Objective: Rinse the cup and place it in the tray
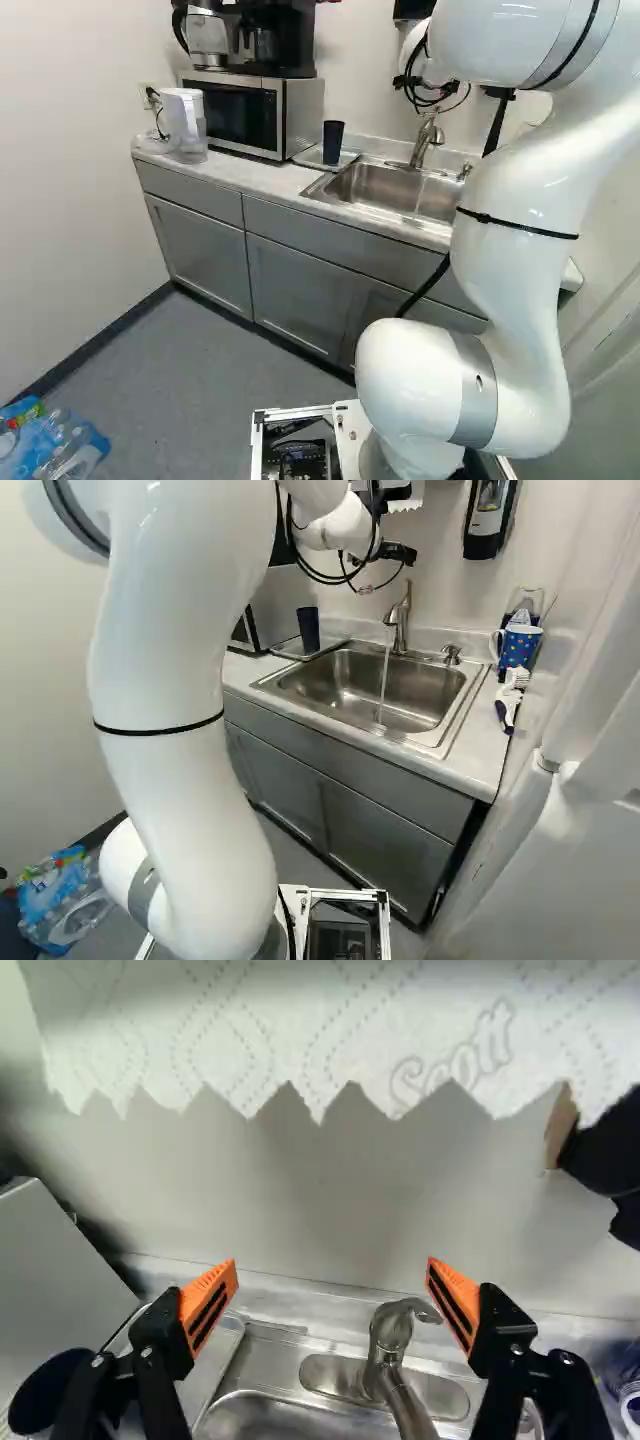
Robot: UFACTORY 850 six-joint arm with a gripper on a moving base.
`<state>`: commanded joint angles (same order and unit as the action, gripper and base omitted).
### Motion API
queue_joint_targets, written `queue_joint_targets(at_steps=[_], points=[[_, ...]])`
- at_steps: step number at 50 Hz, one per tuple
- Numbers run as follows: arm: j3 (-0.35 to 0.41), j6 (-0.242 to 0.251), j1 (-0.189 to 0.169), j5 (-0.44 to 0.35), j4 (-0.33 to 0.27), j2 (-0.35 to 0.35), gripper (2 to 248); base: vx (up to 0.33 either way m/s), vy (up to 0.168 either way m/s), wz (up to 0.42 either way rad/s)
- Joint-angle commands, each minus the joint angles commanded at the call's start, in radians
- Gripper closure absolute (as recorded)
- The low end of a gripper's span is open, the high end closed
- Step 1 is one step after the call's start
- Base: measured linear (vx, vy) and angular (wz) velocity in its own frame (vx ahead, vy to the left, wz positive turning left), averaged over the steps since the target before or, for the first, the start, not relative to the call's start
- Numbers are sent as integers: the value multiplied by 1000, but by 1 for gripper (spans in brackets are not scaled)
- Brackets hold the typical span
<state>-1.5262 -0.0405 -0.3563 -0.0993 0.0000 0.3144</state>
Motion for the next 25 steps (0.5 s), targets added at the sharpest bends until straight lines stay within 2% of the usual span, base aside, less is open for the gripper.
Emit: queue_joint_targets(at_steps=[10,25], points=[[-20,0,1,0,0,35,3,0,0,0],[-18,0,1,0,0,35,3,0,0,0]])
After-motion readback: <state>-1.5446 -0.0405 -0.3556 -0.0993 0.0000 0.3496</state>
